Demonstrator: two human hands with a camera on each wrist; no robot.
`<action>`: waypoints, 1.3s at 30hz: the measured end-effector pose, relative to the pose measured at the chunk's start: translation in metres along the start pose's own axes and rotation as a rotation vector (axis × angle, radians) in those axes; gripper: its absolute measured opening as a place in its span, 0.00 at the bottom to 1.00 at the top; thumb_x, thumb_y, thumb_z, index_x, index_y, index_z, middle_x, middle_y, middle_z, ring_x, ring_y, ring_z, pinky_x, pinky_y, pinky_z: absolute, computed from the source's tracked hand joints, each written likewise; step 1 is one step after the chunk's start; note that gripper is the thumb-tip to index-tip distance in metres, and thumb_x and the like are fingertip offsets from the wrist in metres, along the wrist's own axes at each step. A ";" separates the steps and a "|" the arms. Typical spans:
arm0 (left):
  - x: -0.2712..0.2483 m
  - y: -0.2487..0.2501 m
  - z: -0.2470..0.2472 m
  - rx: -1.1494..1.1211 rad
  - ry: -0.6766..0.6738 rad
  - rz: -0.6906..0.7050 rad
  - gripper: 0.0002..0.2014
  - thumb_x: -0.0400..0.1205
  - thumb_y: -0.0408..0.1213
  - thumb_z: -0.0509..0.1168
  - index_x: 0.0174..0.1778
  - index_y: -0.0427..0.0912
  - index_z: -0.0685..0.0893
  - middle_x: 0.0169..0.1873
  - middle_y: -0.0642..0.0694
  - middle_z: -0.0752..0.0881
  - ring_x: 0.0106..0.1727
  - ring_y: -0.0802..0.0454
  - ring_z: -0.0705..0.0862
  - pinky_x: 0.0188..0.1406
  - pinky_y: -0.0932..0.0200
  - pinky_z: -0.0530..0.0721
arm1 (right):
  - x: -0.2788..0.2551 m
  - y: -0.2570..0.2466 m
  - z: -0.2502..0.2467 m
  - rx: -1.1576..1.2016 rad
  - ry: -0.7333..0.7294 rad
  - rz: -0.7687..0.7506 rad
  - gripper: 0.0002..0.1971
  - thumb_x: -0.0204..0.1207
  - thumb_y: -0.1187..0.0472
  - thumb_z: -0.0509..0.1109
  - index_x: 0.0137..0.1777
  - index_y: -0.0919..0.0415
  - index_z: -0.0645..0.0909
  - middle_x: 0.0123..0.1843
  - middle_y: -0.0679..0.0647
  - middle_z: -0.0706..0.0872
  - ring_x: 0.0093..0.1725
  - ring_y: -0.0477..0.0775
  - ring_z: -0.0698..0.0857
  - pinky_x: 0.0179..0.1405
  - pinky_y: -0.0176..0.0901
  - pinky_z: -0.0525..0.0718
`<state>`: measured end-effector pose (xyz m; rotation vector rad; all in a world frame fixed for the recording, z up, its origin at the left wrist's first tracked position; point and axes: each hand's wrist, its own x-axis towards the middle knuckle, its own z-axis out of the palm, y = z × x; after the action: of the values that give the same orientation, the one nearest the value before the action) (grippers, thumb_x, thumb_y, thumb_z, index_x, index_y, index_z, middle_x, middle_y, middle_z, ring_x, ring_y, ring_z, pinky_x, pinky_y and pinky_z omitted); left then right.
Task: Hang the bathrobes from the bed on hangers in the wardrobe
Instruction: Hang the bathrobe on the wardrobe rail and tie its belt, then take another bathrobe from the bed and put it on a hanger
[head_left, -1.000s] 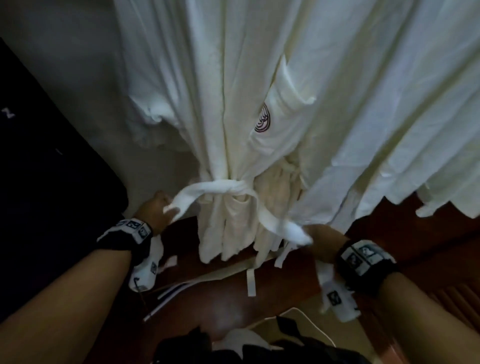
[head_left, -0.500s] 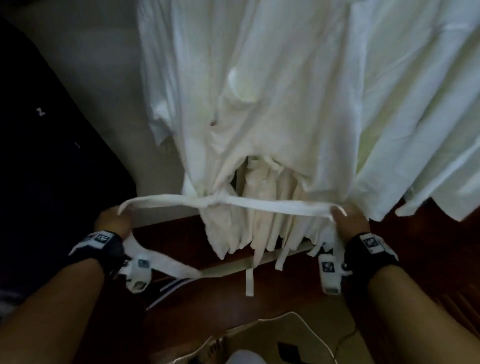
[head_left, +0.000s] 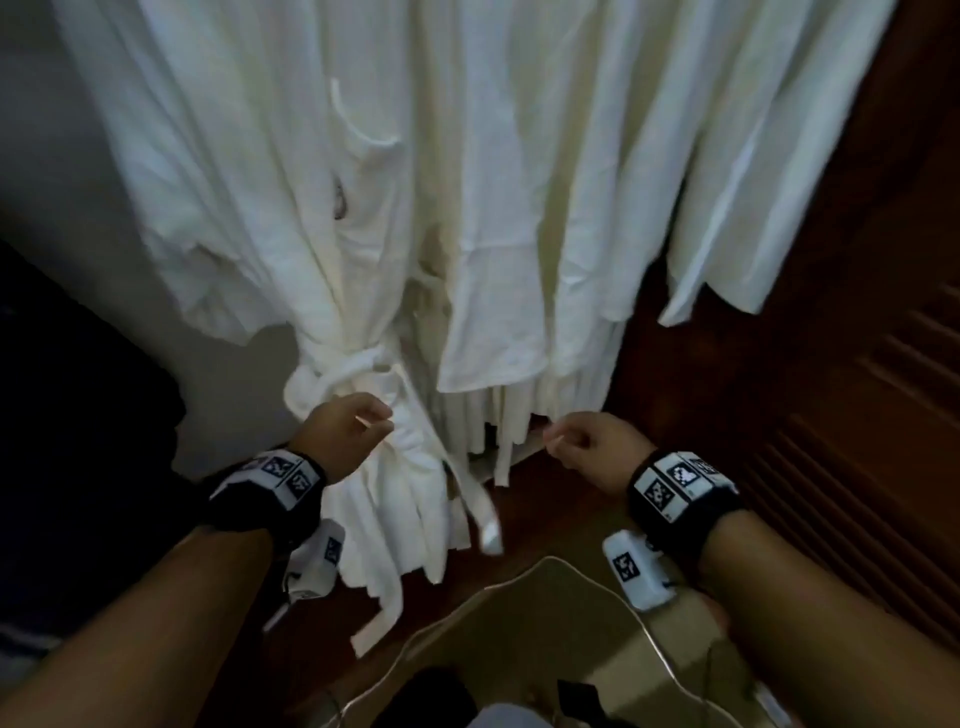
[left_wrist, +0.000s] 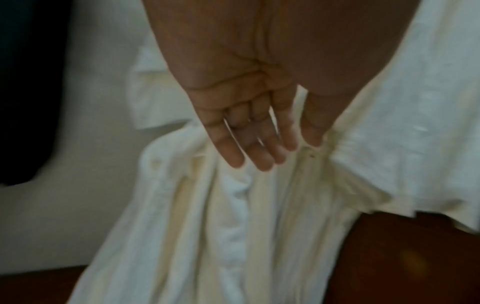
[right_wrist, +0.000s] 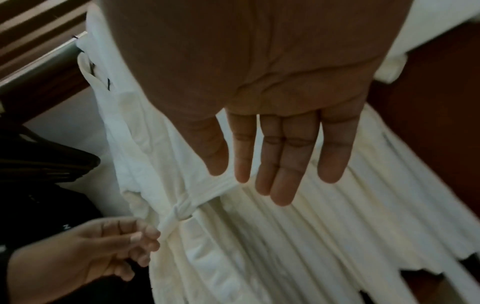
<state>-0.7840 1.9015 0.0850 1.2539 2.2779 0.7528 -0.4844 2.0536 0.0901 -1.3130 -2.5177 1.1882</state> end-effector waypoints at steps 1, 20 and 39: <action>0.004 0.013 0.006 0.005 -0.067 0.077 0.03 0.79 0.40 0.72 0.44 0.45 0.87 0.41 0.50 0.89 0.41 0.50 0.88 0.49 0.48 0.88 | -0.014 0.008 -0.005 0.014 0.040 0.016 0.08 0.78 0.51 0.71 0.55 0.47 0.85 0.43 0.41 0.85 0.46 0.44 0.85 0.51 0.42 0.82; -0.263 0.234 0.263 0.431 -1.130 1.296 0.03 0.81 0.47 0.65 0.45 0.56 0.84 0.39 0.58 0.87 0.42 0.58 0.85 0.45 0.56 0.82 | -0.581 0.035 0.214 0.353 1.040 1.312 0.08 0.80 0.53 0.68 0.55 0.51 0.85 0.50 0.49 0.88 0.50 0.51 0.85 0.51 0.42 0.80; -1.045 0.022 0.168 0.460 -1.942 2.451 0.03 0.83 0.48 0.65 0.46 0.58 0.83 0.41 0.58 0.86 0.42 0.60 0.84 0.45 0.55 0.83 | -0.950 -0.386 0.720 0.748 1.739 2.318 0.06 0.80 0.52 0.68 0.51 0.48 0.85 0.44 0.46 0.86 0.45 0.50 0.84 0.43 0.38 0.75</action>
<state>-0.1490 1.0539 0.0857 2.2904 -1.2453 -0.6422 -0.4152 0.8031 0.1030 -2.3511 1.0256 0.0268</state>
